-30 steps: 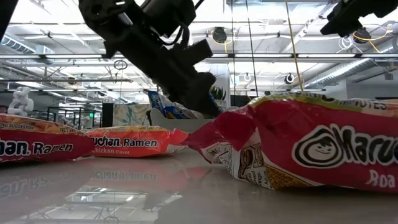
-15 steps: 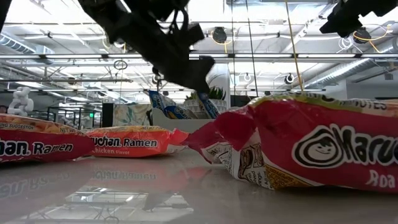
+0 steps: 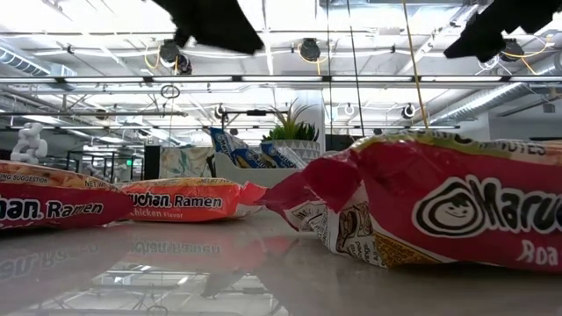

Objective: Sort Maruchan noodles
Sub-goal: Put the right red noodle pack into the black bin

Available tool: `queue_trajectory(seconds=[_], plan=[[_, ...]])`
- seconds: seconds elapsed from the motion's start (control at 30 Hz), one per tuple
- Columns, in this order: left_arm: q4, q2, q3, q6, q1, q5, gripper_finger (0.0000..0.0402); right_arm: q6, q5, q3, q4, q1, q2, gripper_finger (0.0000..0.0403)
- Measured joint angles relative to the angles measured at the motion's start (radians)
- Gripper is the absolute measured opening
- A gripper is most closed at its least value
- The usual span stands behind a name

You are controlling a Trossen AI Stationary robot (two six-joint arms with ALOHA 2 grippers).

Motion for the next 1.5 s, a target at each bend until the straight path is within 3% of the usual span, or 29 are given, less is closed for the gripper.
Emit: queue_trajectory(seconds=[0.2, 0.43, 0.8, 1.0, 1.27, 1.5], plan=[[-0.015, -0.046, 0.000, -0.012, -0.132, 0.004, 0.0117, -0.007, -0.006, -0.130, 0.198, 0.000, 0.001, 0.0199], [-0.052, -0.044, 0.000, -0.057, -0.224, 0.063, 0.0117, 0.114, -0.034, -0.152, 0.192, -0.001, 0.000, 0.0199], [-0.098, -0.043, 0.000, -0.134, -0.243, 0.082, 0.0117, 0.304, -0.204, -0.152, 0.191, -0.047, 0.025, 0.0199], [-0.097, -0.043, 0.000, -0.189, -0.244, 0.082, 0.0117, 0.343, -0.225, -0.151, 0.193, -0.046, 0.100, 0.0199], [-0.093, -0.042, 0.000, -0.240, -0.243, 0.078, 0.0118, 0.536, -0.372, -0.151, 0.183, -0.046, 0.210, 0.0199], [-0.058, -0.041, 0.000, -0.249, -0.243, 0.077, 0.0118, 0.701, -0.371, -0.151, 0.074, -0.059, 0.252, 0.0199]])
